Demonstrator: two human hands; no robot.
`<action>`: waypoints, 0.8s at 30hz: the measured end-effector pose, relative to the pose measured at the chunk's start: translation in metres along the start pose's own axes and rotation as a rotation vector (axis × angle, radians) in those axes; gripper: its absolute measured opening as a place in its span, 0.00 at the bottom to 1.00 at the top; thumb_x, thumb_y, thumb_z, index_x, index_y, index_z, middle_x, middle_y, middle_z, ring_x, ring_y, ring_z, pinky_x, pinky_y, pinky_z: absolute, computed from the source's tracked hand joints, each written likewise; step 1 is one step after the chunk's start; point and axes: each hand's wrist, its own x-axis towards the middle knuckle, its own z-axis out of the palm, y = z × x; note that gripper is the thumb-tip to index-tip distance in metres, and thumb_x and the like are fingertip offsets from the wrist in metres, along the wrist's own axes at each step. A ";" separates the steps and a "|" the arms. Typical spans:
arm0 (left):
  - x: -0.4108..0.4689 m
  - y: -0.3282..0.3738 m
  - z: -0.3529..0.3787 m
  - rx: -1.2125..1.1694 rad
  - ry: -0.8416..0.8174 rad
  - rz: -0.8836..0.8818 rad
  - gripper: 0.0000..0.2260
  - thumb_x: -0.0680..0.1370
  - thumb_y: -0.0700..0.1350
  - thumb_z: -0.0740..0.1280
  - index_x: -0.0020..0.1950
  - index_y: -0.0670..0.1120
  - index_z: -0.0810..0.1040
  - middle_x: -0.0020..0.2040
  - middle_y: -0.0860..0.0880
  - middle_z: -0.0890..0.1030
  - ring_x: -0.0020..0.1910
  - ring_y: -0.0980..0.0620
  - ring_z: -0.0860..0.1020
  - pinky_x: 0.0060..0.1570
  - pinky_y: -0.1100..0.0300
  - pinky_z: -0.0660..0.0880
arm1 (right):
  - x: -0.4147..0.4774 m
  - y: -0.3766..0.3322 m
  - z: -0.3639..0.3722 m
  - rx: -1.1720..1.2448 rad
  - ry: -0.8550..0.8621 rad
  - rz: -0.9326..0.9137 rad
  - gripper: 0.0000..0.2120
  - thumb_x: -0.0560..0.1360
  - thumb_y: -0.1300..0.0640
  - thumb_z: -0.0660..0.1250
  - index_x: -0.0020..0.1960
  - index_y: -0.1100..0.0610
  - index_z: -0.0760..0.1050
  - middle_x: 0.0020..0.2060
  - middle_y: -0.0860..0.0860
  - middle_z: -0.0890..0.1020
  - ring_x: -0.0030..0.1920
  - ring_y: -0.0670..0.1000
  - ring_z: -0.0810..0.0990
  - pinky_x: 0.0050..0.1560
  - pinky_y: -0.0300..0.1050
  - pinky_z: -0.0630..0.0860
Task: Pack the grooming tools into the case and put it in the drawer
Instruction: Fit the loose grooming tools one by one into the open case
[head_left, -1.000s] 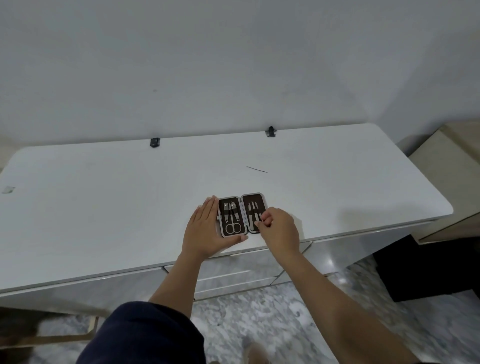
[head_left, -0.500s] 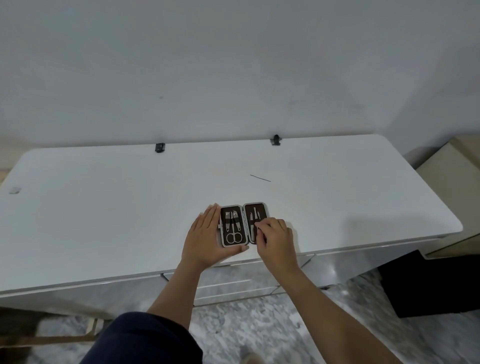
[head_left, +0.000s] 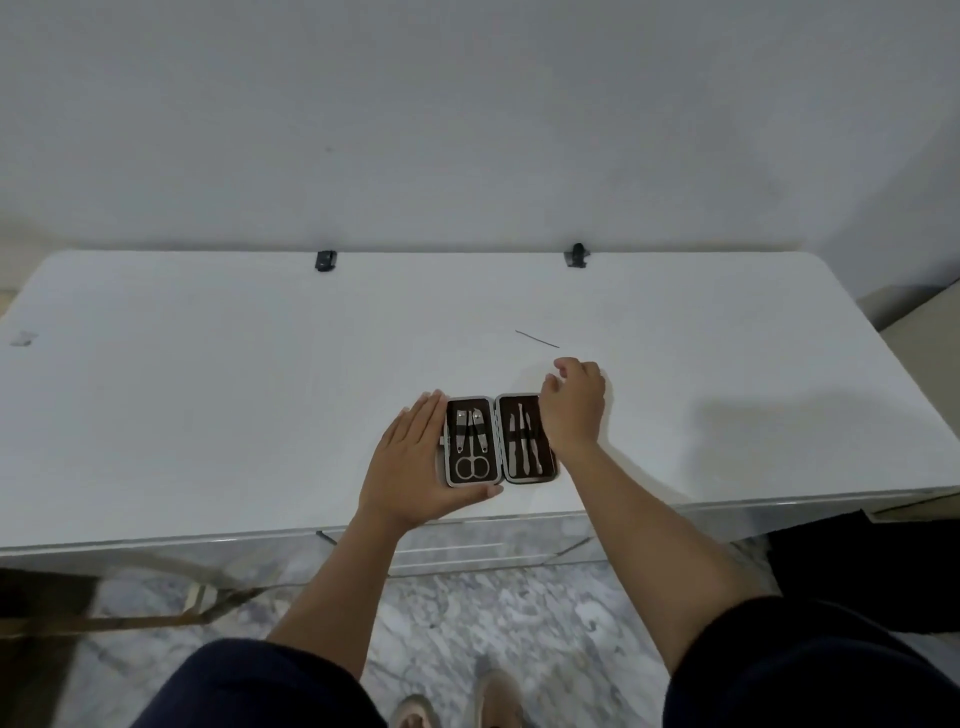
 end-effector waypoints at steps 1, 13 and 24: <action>0.000 0.000 0.000 -0.003 -0.002 -0.002 0.54 0.61 0.79 0.58 0.76 0.47 0.50 0.77 0.52 0.53 0.75 0.58 0.47 0.74 0.56 0.45 | 0.005 -0.001 0.002 0.000 0.009 0.007 0.12 0.77 0.63 0.58 0.59 0.60 0.74 0.57 0.58 0.75 0.60 0.57 0.71 0.56 0.48 0.70; 0.001 0.001 -0.003 0.008 -0.002 0.012 0.53 0.62 0.78 0.58 0.76 0.46 0.50 0.77 0.51 0.53 0.75 0.59 0.46 0.74 0.57 0.45 | 0.045 -0.017 0.016 -0.051 0.094 0.212 0.07 0.76 0.59 0.61 0.51 0.55 0.77 0.55 0.55 0.76 0.57 0.57 0.74 0.55 0.53 0.72; 0.001 0.003 -0.005 -0.004 -0.001 -0.001 0.53 0.62 0.77 0.61 0.76 0.47 0.49 0.77 0.54 0.51 0.74 0.62 0.44 0.73 0.62 0.40 | 0.028 -0.008 0.015 -0.120 0.083 0.117 0.09 0.77 0.63 0.58 0.54 0.61 0.74 0.56 0.58 0.74 0.58 0.58 0.72 0.57 0.51 0.69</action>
